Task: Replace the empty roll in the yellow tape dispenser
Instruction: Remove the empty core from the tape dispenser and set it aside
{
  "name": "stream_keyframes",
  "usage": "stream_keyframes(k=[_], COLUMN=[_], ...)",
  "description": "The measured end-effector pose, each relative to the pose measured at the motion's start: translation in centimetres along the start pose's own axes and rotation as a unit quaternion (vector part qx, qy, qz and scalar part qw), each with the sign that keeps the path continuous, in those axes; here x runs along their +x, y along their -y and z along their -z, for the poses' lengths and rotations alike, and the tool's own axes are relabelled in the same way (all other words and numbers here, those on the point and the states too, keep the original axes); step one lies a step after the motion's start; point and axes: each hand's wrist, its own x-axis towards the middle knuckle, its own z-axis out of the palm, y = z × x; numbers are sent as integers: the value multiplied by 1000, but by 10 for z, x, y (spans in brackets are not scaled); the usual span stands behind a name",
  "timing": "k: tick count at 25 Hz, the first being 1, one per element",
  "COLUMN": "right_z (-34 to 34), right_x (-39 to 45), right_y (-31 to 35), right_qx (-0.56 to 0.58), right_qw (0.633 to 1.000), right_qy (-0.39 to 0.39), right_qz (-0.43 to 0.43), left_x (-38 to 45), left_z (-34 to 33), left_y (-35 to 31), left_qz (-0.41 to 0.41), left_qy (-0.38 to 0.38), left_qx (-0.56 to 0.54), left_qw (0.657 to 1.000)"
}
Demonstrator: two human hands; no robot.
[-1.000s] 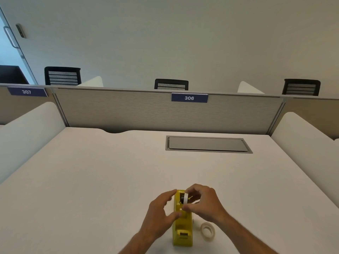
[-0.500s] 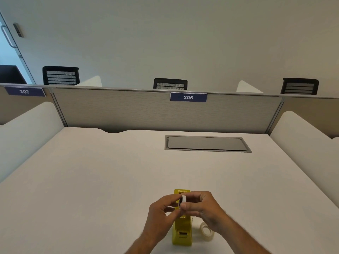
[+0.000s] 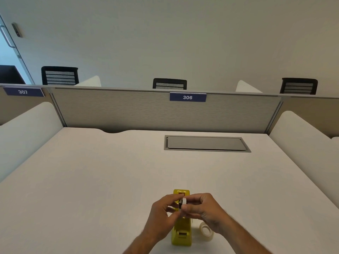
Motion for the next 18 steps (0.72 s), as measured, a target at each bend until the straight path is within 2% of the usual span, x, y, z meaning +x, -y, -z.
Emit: stream_keyframes(k=[4,11,18], right_z=[-2,1,7], right_x=[2,1,1], right_y=[-5,-6,-5], right_qx=[7,57,34], right_qw=[1000,998,999], right_qy=[-27,-12,-20], right_qz=[5,4,6], left_x=[2,7,10], left_z=[0,2,-2], left_y=[1,3,3], left_qz=[3,18,36], left_qy=[-6,6,8], left_qx=[-1,-3,-18], left_qw=[1000,1000,999])
